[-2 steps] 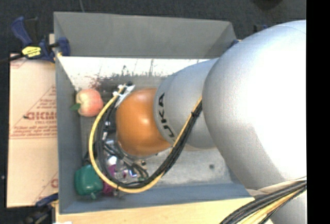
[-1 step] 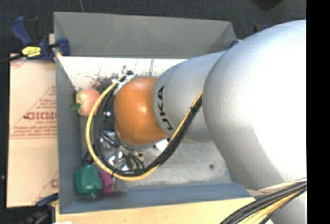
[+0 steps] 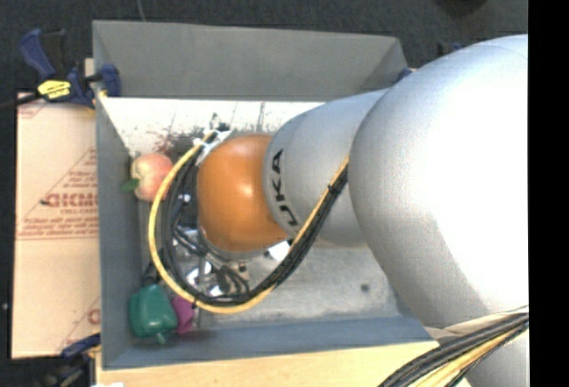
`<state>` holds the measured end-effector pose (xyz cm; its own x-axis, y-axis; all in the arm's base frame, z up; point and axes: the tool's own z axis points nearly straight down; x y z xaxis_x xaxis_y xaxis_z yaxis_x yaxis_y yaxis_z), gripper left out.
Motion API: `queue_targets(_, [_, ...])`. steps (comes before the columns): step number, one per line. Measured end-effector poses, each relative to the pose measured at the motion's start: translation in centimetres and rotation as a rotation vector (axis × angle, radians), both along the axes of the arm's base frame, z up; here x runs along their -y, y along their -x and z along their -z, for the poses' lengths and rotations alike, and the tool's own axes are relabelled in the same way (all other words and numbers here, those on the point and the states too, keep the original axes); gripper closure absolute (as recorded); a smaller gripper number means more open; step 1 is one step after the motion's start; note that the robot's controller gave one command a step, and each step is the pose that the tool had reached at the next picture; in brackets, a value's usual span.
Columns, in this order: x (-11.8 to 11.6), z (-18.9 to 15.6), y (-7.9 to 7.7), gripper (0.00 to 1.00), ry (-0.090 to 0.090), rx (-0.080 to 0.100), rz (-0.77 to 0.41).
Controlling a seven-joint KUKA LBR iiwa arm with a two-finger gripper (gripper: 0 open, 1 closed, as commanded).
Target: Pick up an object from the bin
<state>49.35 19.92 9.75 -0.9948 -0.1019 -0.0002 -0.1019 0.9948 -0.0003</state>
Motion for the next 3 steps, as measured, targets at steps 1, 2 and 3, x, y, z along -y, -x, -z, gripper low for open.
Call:
queue_targets(1, [5.2, -3.9, -1.7, 0.0, 0.002, 0.005, -0.163])
queue_targets(2, [0.0, 2.1, -0.6, 1.0, -0.006, 0.003, -0.156])
queue_targets(3, [0.0, 2.1, -0.6, 1.0, -0.006, 0.003, -0.155])
